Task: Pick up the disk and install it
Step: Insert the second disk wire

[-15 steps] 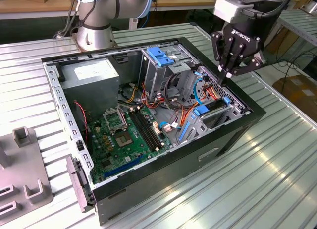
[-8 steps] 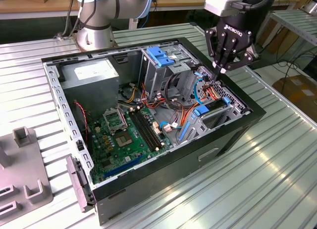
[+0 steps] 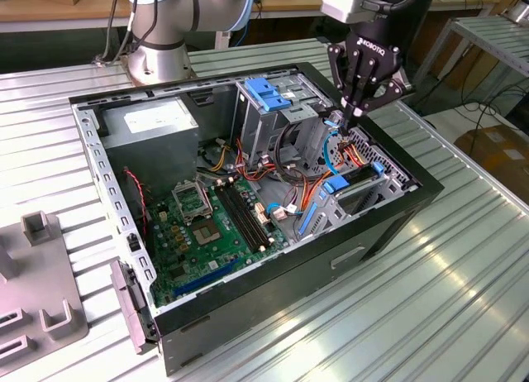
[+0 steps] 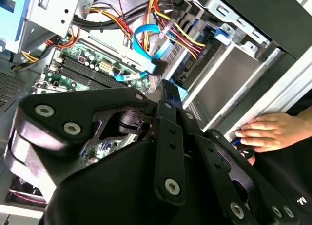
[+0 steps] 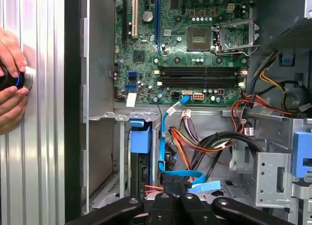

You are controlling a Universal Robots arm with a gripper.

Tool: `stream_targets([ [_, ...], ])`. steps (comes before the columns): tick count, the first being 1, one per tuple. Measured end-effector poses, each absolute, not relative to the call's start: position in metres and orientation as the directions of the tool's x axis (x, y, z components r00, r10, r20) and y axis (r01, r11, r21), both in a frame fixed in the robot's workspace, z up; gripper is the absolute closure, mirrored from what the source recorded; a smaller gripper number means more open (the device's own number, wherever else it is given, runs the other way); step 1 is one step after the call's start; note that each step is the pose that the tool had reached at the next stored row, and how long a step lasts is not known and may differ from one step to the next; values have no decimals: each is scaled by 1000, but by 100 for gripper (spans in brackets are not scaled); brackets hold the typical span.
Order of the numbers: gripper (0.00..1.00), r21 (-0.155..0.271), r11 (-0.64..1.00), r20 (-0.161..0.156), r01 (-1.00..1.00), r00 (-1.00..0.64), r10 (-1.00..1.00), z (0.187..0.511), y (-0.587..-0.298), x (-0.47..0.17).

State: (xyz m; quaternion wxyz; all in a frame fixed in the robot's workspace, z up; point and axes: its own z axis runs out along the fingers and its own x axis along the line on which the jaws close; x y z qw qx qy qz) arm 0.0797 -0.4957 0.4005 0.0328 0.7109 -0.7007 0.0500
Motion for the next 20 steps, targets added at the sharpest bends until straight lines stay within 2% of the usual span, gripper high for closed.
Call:
stream_targets([
  [1, 83, -26, -16, 117, -1000, 13, -993, 399, -495, 80],
  [2, 83, -27, -16, 117, -1000, 13, -993, 398, -494, 79],
  [3, 76, -28, -16, 116, -999, 12, -993, 396, -494, 79],
  [20, 76, -31, -16, 122, -999, 12, -992, 389, -484, 76],
])
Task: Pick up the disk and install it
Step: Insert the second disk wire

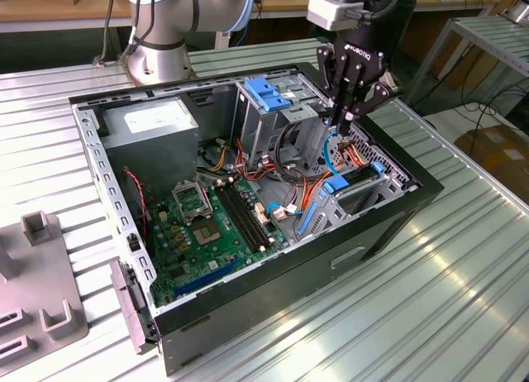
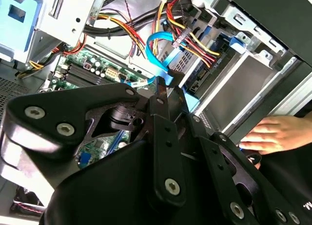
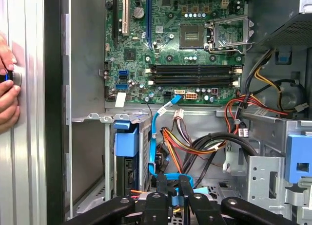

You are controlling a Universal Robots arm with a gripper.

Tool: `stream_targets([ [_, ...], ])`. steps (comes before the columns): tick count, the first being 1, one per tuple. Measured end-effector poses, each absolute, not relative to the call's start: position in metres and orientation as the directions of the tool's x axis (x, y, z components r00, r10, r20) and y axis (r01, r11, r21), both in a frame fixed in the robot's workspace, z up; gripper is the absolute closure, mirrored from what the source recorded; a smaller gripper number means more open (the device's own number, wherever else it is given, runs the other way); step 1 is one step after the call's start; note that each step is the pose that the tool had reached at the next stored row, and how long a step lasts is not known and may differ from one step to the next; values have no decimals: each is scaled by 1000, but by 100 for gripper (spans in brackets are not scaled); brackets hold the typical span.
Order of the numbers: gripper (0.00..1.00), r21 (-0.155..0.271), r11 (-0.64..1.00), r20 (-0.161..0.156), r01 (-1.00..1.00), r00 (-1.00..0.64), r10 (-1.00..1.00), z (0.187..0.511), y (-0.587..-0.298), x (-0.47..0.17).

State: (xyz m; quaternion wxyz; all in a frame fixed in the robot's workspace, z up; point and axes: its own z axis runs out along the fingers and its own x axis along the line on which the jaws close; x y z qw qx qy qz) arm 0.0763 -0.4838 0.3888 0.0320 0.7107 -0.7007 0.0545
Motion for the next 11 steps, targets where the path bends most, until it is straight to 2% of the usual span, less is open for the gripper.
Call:
stream_targets([
  [5, 76, -30, -17, 163, -999, 12, -987, 387, -481, 76],
  [11, 76, -30, -17, 167, -999, 12, -986, 383, -473, 76],
])
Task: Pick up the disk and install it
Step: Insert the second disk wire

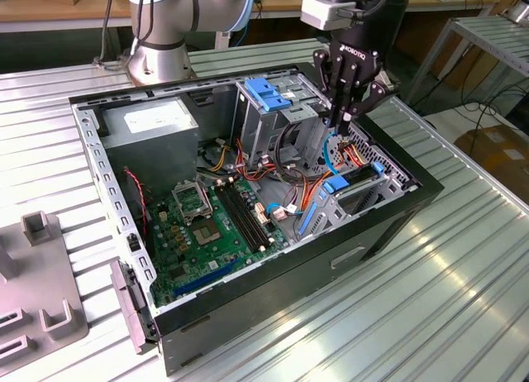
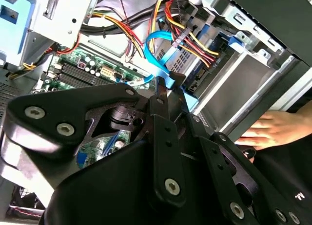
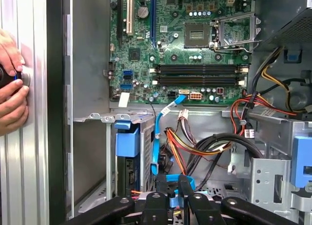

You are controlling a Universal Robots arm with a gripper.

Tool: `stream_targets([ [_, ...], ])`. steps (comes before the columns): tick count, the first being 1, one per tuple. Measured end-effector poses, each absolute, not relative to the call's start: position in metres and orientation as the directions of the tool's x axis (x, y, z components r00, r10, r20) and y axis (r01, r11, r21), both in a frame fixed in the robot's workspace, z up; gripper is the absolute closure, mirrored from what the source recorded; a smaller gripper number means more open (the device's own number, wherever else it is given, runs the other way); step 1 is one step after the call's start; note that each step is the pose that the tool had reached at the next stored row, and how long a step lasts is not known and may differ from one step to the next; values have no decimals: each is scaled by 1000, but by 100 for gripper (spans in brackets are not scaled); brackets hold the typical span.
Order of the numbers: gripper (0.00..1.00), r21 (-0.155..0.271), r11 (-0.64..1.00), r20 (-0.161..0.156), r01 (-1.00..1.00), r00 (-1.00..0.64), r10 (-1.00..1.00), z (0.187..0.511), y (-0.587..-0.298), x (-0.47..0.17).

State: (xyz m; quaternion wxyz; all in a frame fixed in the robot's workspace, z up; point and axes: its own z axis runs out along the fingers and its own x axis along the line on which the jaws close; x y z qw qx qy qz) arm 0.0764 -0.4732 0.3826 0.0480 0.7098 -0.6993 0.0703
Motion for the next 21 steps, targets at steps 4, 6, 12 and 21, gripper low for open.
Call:
stream_targets([
  [4, 76, -30, -18, 187, -999, 12, -982, 379, -472, 77],
  [6, 77, -30, -18, 198, -999, 12, -980, 377, -472, 78],
  [12, 89, -29, -20, 238, -999, 12, -971, 373, -472, 78],
  [21, 76, -28, -21, 286, -999, 12, -958, 368, -470, 79],
])
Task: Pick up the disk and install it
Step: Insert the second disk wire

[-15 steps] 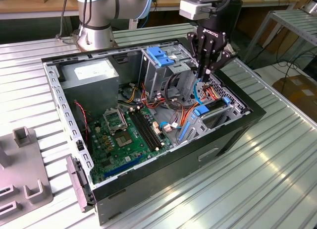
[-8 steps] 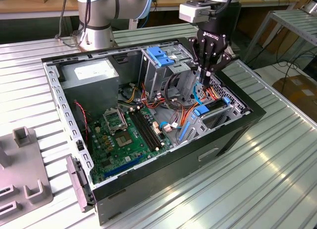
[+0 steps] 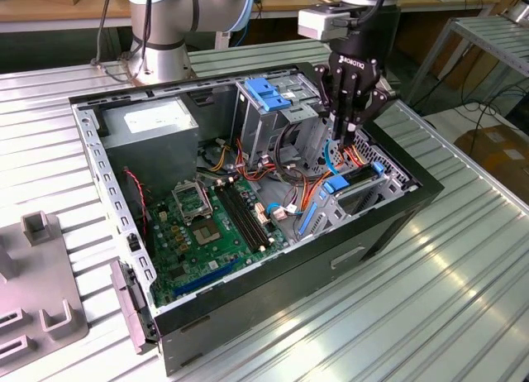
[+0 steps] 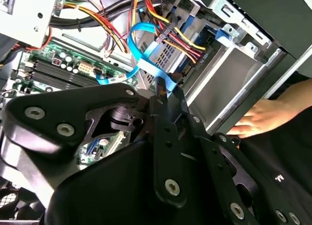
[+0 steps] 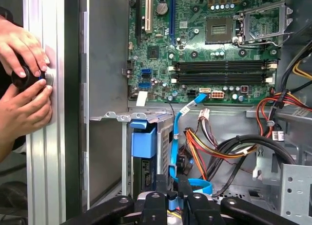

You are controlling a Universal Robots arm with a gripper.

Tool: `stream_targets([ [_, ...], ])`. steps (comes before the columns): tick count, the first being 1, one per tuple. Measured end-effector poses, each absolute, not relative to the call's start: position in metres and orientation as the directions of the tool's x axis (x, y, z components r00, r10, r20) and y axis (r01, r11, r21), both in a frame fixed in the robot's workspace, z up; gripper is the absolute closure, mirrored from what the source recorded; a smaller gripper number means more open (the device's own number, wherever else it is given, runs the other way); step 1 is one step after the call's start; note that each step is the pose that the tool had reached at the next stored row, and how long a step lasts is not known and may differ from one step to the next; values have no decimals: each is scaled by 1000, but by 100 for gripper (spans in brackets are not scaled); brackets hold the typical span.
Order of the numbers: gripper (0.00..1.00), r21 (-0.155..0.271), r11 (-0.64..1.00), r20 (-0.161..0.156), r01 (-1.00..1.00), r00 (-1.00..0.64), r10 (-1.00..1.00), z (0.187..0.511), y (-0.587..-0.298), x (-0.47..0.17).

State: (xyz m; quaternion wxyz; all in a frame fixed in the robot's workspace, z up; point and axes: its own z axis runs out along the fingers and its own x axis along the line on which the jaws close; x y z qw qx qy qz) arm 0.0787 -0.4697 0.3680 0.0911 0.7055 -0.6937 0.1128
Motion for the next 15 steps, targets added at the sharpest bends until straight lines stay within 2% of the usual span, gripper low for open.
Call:
stream_targets([
  [4, 78, -27, -22, 306, -999, 12, -952, 365, -469, 79],
  [5, 84, -27, -22, 311, -999, 12, -950, 365, -468, 79],
  [8, 84, -27, -22, 323, -999, 12, -946, 363, -468, 80],
  [15, 84, -27, -22, 316, -999, 12, -949, 362, -476, 80],
])
